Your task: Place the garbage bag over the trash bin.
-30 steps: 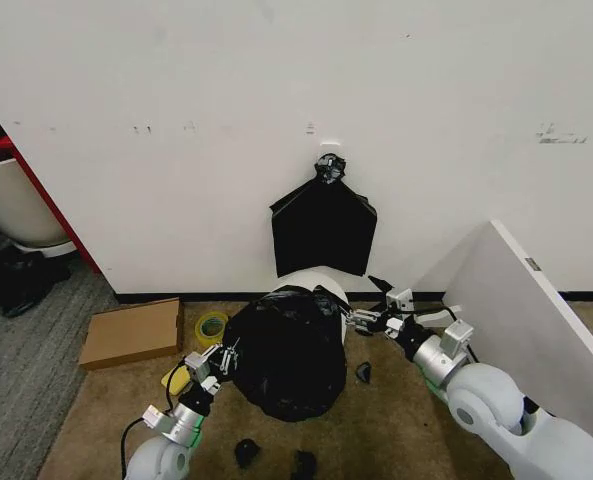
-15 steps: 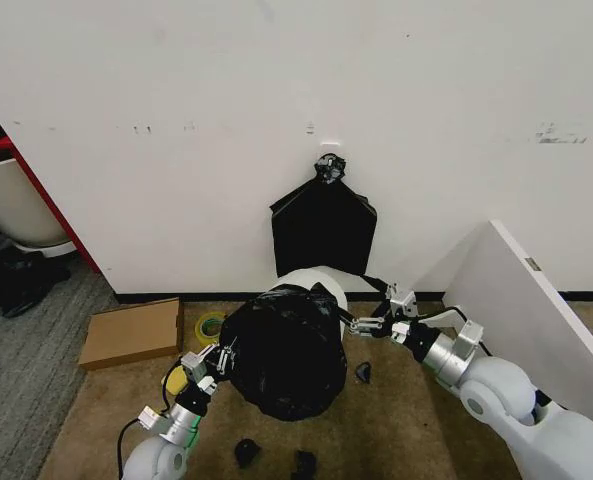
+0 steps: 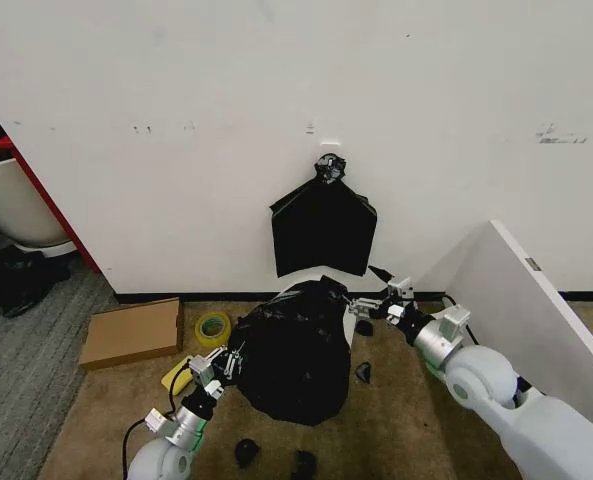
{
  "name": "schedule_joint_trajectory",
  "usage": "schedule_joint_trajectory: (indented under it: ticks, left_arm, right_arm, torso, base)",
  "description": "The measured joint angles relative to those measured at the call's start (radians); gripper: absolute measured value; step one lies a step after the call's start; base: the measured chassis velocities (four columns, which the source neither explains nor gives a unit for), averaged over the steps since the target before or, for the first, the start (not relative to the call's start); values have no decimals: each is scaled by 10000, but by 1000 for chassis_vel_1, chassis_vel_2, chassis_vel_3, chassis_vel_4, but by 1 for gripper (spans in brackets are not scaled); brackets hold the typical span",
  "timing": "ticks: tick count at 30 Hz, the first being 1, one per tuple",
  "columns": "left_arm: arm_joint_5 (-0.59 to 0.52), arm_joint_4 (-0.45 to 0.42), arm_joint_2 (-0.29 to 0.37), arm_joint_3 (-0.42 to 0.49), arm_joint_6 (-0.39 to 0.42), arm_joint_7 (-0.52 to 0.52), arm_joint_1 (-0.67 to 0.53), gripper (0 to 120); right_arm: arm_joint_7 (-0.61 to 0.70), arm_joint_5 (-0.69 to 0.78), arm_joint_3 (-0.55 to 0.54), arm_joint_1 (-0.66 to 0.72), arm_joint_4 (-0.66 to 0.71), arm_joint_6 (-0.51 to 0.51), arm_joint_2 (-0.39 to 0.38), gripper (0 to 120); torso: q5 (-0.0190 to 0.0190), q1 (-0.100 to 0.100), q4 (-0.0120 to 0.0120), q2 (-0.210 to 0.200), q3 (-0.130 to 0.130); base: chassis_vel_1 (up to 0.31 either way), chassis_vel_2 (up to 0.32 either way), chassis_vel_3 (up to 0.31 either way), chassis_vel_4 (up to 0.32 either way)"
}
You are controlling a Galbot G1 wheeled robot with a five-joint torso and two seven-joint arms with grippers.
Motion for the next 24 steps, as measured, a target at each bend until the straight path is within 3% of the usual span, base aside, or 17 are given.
schedule_joint_trajectory:
  ticks: [6, 10, 14, 16, 19, 21, 24]
  left_arm:
    - [-238, 65, 27, -46, 1, -47, -128, 1]
    - [-366, 80, 58, -86, 17, -324, -230, 1]
    - [-566, 71, 105, -101, 80, -818, -336, 1]
    - [-692, -48, 118, -107, 256, -1172, -337, 1]
    - [-715, -297, 126, -105, 661, -1821, -291, 1]
    - [-729, -826, 135, -52, 1600, -3317, -167, 1]
    - [-1344, -1600, 140, -6, 2968, -5084, -69, 1]
  right_arm:
    - [-91, -90, 194, -228, -82, -59, 1, 100]
    - [-963, -126, 374, -398, -172, 668, 1, 100]
    - [-2934, -273, 737, -374, -708, 2483, 303, 100]
    - [-3241, -584, 926, -385, -764, 3232, 529, 100]
    - [-2513, -900, 960, -532, -455, 3609, 749, 100]
    - [-794, -1592, 945, -1034, 383, 3556, 979, 100]
    - [143, -2277, 839, -1890, 1177, 3507, 1111, 100]
  torso:
    - [0, 0, 0, 0, 0]
    - [0, 0, -1, 0, 0]
    - [1, 1, 0, 0, -1]
    - [-2, 1, 1, 0, -1]
    - [0, 1, -1, 0, 0]
    - [-2, 1, 3, 0, -1]
    - [-1, 0, -2, 0, -1]
  base:
    - [0, 0, 0, 0]
    - [0, 0, 0, 0]
    - [0, 0, 0, 0]
    - [0, 0, 0, 0]
    - [0, 0, 0, 0]
    - [0, 0, 0, 0]
    - [0, 0, 0, 0]
